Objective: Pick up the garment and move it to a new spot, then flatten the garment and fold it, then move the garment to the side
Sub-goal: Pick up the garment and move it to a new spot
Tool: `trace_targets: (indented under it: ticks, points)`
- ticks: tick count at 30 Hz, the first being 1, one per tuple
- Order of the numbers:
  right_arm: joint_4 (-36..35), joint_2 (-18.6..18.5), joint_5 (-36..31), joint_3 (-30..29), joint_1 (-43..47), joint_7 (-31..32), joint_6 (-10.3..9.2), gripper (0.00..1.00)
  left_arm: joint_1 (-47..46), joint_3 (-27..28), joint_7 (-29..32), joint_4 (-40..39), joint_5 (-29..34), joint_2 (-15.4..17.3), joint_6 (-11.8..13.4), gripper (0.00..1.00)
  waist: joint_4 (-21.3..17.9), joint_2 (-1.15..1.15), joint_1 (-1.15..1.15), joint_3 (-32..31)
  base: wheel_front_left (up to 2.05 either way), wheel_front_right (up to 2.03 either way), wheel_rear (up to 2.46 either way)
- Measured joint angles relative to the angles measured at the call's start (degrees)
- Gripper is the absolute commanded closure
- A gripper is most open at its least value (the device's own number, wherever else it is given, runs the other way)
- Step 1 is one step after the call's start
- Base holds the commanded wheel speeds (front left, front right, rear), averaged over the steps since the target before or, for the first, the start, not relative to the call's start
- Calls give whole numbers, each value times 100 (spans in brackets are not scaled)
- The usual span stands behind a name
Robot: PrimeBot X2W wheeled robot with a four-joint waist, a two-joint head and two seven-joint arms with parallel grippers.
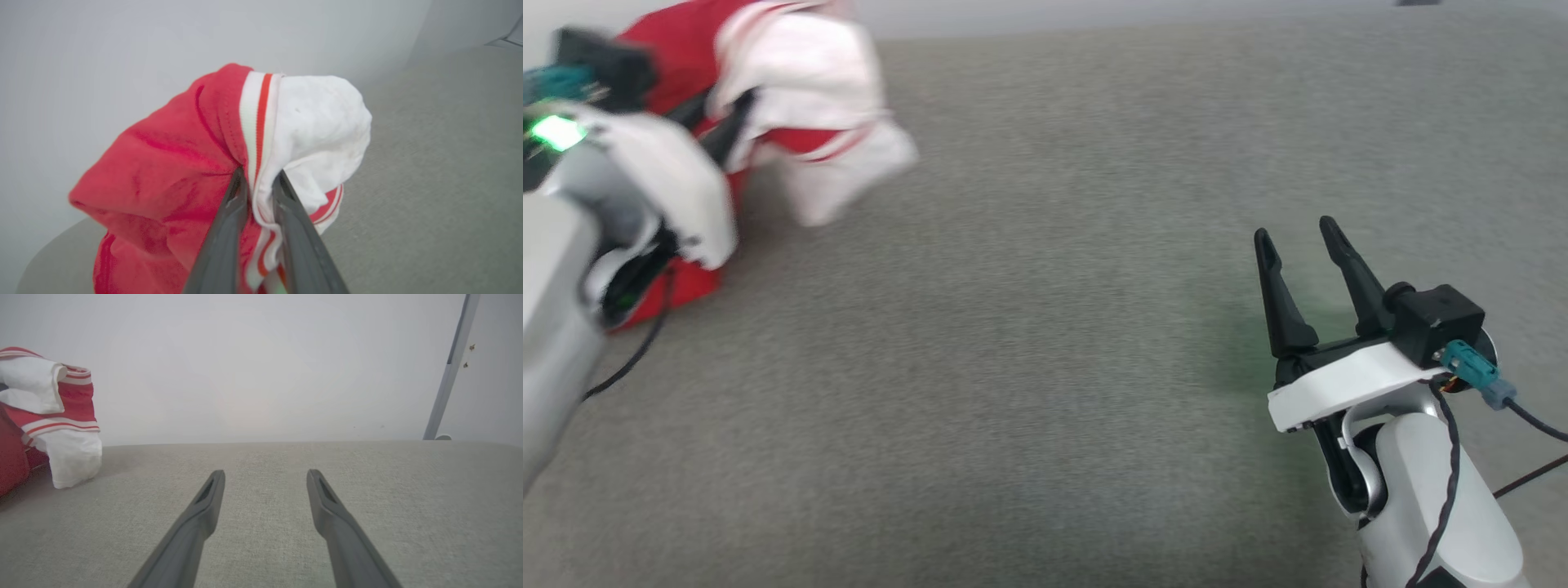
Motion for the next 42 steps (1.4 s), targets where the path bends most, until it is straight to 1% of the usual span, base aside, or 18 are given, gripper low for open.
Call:
trace_targets:
  ticks: [3,6,11,13,15,17,19,22,25,29,34,39,41,42]
  points:
    - [-63,71,52,-112,9,0,0,0,-384,-298,-8,-334,-38,-240,-3,100,-217,0,0,11,0,0,0]
    - [-136,107,127,-208,13,0,0,0,-834,-567,-123,-485,1,-642,-3,100,-430,0,0,78,0,0,0]
    - [-203,151,185,-371,-3,0,0,0,-1334,-995,-492,-263,21,-1440,-3,100,-738,0,0,290,0,0,0]
    - [-225,167,225,-397,-25,0,0,0,-1379,-1228,-623,-143,-7,-1672,-4,100,-865,0,0,371,0,0,0]
    - [-243,177,257,-409,-32,0,0,0,-1366,-1546,-686,-54,-71,-1818,-4,100,-994,0,0,444,0,0,0]
    - [-257,181,300,-412,-35,0,0,0,-1302,-1831,-644,38,-249,-1852,-4,100,-1118,0,0,505,0,0,0]
    - [-270,185,417,-399,-32,0,0,0,-1173,-2142,-502,109,-421,-1790,-4,100,-1223,0,0,552,0,0,0]
    - [-287,190,584,-402,-21,0,0,0,-1026,-2368,-359,129,-603,-1658,-4,100,-1348,0,0,602,0,0,0]
    - [-309,190,756,-347,-25,0,0,0,-1024,-2446,-221,216,-717,-1547,-4,100,-1475,0,0,653,0,0,0]
    - [-336,192,981,-272,-37,0,0,0,-1137,-2484,-23,532,-747,-1505,-4,100,-1697,0,0,746,0,0,0]
    - [-339,194,1266,-154,-30,0,0,0,-1228,-2490,599,1069,-620,-1496,-4,100,-2005,0,0,907,0,0,0]
    - [-339,192,1473,-85,18,0,0,0,-1240,-2403,1351,1116,-346,-1428,-4,100,-2290,0,0,1057,0,0,0]
    - [-348,194,1500,-62,44,0,0,0,-1266,-2368,1557,1049,-312,-1354,-4,100,-2371,0,0,1108,0,0,0]
    - [-348,194,1500,-62,44,0,0,0,-1266,-2368,1557,1049,-312,-1354,-4,100,-2371,0,0,1108,0,0,0]
